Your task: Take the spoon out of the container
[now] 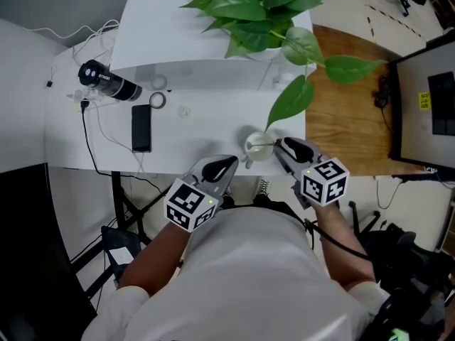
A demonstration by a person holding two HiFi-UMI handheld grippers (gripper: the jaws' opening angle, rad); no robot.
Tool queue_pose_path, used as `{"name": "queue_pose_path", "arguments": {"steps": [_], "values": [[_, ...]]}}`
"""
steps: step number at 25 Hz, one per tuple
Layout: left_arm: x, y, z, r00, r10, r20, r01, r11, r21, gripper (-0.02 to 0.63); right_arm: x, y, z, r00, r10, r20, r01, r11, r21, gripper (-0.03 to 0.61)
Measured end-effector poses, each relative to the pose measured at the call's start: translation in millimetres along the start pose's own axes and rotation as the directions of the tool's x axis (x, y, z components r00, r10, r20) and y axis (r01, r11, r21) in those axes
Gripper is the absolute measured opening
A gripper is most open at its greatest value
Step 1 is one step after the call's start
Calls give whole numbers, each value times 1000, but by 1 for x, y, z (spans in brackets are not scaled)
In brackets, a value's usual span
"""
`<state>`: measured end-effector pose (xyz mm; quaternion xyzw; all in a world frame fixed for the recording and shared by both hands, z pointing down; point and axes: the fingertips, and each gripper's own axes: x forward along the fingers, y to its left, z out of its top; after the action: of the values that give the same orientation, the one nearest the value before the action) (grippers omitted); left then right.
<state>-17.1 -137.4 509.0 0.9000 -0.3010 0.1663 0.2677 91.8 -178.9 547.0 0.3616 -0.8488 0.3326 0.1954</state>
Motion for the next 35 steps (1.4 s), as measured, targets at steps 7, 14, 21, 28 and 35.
{"name": "queue_pose_path", "arguments": {"steps": [7, 14, 21, 28, 35], "values": [[-2, 4, -1, 1000, 13, -1, -13, 1000, -14, 5, 11, 0, -6, 1000, 22, -21, -22, 1000, 23, 146], [-5, 3, -4, 1000, 24, -9, -24, 1000, -19, 5, 15, -1, -6, 999, 17, -30, -17, 1000, 0, 77], [-8, 5, -4, 999, 33, -4, -33, 999, -22, 3, 14, 3, -7, 999, 30, -35, -31, 999, -28, 67], [-10, -1, -2, 1000, 23, 10, -23, 1000, -16, 5, 2, 9, -3, 1000, 19, -12, -19, 998, -51, 61], [-17, -9, 6, 999, 17, 39, -17, 1000, 2, 5, -19, 21, 14, 998, 9, 58, -5, 997, -72, 58]]}}
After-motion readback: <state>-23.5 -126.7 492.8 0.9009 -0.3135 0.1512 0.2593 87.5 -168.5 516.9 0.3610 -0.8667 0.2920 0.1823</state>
